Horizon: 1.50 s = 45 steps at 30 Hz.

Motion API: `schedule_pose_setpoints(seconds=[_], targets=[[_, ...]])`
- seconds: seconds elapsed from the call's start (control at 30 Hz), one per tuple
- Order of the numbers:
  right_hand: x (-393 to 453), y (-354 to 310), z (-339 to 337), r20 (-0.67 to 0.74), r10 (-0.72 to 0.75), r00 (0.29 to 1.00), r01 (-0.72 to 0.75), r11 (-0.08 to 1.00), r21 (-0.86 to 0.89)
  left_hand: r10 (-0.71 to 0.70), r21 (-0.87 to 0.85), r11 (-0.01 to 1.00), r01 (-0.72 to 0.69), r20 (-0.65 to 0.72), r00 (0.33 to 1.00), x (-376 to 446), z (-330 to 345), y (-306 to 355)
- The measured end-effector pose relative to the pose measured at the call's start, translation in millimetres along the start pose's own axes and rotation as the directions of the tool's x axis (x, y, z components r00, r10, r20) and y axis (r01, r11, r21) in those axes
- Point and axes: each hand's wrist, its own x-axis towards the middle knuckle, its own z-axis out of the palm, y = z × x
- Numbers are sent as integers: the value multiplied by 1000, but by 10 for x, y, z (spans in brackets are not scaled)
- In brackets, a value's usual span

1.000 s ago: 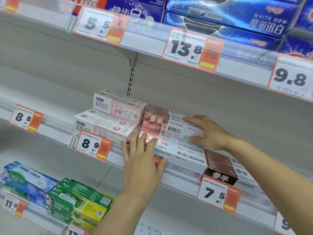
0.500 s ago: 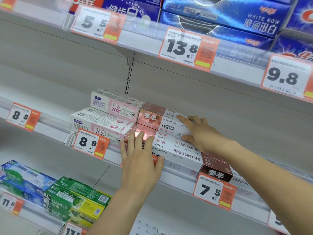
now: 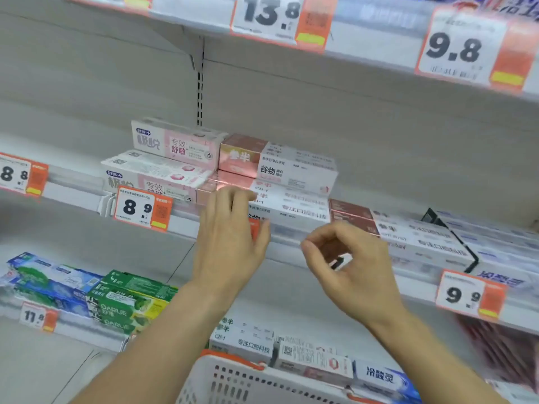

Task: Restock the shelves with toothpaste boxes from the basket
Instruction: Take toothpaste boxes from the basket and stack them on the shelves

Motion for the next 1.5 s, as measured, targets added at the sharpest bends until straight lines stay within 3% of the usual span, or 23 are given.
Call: schedule_pose_setpoints(seconds=[0.1, 0.17, 0.27, 0.33, 0.4, 0.47, 0.53, 0.67, 0.77, 0.87, 0.93, 1.0, 1.13, 1.3, 1.37, 1.5], targets=[[-738, 190, 269, 121, 242, 963, -256, 960, 115, 5, -111, 994, 15, 172, 985, -301, 29, 21], [-1263, 440, 444, 302, 420, 856, -468, 877, 109, -7, -103, 994, 46, 356, 935, -607, 84, -10], [-2016, 889, 646, 524, 538, 660, -624, 781, -16, -21, -15, 999, 39, 614, 789, -1158, 190, -140], [-2453, 1141, 733, 618, 581, 530, -684, 723, -93, -48, 47, 999, 18, 788, 614, -1576, 255, -318], [-2809, 1305, 796, 687, 610, 396, -725, 666, -174, -145, 156, 988, -3, 925, 351, -1975, 313, -541], [-3096, 1401, 878, 713, 638, 291, -783, 587, -205, -239, 241, 970, -4, 963, 123, -2329, 380, -741], [-3283, 1431, 965, 728, 654, 206, -822, 519, -233, -321, 321, 947, 7, 947, 7, -2612, 501, -851], [-3445, 1463, 1168, 741, 654, 155, -817, 507, -277, -422, 421, 906, 36, 907, 11, -2956, 882, -979], [-3545, 1523, 1294, 696, 702, 152, -780, 517, -351, -413, 414, 906, -88, 910, 33, -3064, 1173, -1115], [-3580, 1539, 1404, 654, 750, 98, -781, 465, -417, -414, 411, 907, -92, 910, -17, -3117, 1299, -1252], [-3595, 1544, 1501, 661, 747, 67, -779, 454, -434, -415, 414, 910, -34, 910, -27, -3131, 1288, -1323], [-3557, 1507, 1588, 679, 734, 27, -779, 441, -445, -420, 420, 907, 17, 907, 28, -3100, 1257, -1385], [-3437, 1431, 1753, 689, 725, 23, -720, 490, -491, -426, 416, 900, 130, 902, 63, -2994, 1195, -1408], [-3243, 1438, 1872, 655, 755, 3, -715, 460, -527, -457, 413, 857, 307, 885, 84, -3015, 1091, -1419], [-3179, 1462, 1839, 659, 751, 29, -726, 469, -502, -478, 414, 821, 394, 875, 76, -3088, 1002, -1450], [-3139, 1430, 1747, 665, 746, 47, -752, 464, -468, -521, 442, 703, 557, 853, -19, -3245, 847, -1426]])
